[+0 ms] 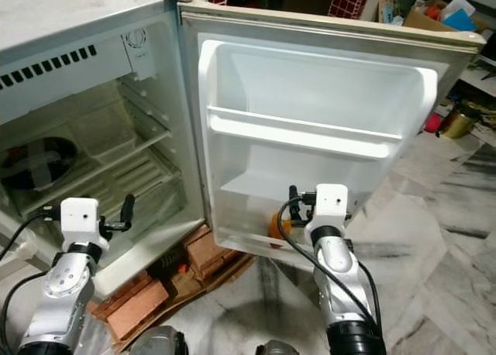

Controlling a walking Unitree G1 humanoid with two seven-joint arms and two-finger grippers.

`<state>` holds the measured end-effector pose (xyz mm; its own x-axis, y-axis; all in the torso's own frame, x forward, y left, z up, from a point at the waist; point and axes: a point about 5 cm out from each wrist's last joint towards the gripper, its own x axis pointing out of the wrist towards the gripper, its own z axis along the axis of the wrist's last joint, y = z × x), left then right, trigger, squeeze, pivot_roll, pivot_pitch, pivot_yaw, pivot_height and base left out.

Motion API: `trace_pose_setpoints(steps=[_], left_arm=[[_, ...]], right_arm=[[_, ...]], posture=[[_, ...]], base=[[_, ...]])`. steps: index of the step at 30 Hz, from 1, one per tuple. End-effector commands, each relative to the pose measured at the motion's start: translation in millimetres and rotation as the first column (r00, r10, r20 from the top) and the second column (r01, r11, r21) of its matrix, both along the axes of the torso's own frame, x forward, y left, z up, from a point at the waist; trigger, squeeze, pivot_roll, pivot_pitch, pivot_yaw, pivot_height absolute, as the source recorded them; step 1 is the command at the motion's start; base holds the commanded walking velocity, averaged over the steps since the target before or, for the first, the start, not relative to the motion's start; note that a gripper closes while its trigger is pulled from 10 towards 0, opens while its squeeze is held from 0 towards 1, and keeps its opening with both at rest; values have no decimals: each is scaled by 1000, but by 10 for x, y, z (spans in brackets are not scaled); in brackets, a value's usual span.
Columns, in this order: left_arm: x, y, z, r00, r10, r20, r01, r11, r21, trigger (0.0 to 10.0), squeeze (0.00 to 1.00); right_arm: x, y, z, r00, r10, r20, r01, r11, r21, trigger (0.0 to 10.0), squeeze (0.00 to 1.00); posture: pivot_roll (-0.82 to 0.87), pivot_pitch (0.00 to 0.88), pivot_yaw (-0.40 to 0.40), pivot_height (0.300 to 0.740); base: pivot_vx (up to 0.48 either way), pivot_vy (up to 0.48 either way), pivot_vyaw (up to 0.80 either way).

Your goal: Restocking fridge

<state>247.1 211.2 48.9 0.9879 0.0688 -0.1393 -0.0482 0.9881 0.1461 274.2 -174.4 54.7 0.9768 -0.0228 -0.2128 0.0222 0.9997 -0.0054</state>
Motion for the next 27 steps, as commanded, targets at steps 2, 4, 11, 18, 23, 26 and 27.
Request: trace_pose_setpoints(steps=[2, 4, 11, 18, 23, 26, 27], left_arm=[[6, -13, 8, 1000, 9, 3, -9, 1000, 1, 10000, 0], [6, -12, 11, 1000, 10, 3, -10, 1000, 2, 10000, 0], [-1, -16, 12, 1000, 4, -2, -4, 1000, 13, 10000, 0], [21, -30, 17, 1000, -9, -3, 10, 1000, 20, 10000, 0], [25, -32, 17, 1000, -15, -4, 15, 1000, 24, 10000, 0], [22, -35, 13, 1000, -16, -6, 16, 1000, 23, 10000, 0], [21, -37, 11, 1000, -17, -7, 17, 1000, 24, 10000, 0]], right_arm=[[39, -25, 12, 1000, 11, -11, -11, 1000, -4, 10000, 0], [48, -19, 12, 1000, 15, -14, -16, 1000, -3, 10000, 0], [87, 4, 35, 999, 47, -22, -47, 999, 1, 10000, 0], [96, 114, 80, 991, 130, 1, -130, 991, 2, 10000, 0], [83, 220, 46, 974, 227, -22, -227, 974, 10, 10000, 0], [55, 274, 8, 958, 283, -46, -281, 959, 41, 10000, 0], [42, 295, -6, 951, 305, -54, -302, 951, 58, 10000, 0]], posture=[[31, 0, -49, 740], [34, 0, -50, 740], [33, 0, -49, 740], [24, 2, -38, 740], [22, 3, -37, 740], [21, 3, -36, 740], [21, 3, -36, 740]], base=[[0, -386, 0], [0, -390, 0], [0, -399, 0], [0, -399, 0], [0, -418, 0], [0, -428, 0], [0, -428, 0]])
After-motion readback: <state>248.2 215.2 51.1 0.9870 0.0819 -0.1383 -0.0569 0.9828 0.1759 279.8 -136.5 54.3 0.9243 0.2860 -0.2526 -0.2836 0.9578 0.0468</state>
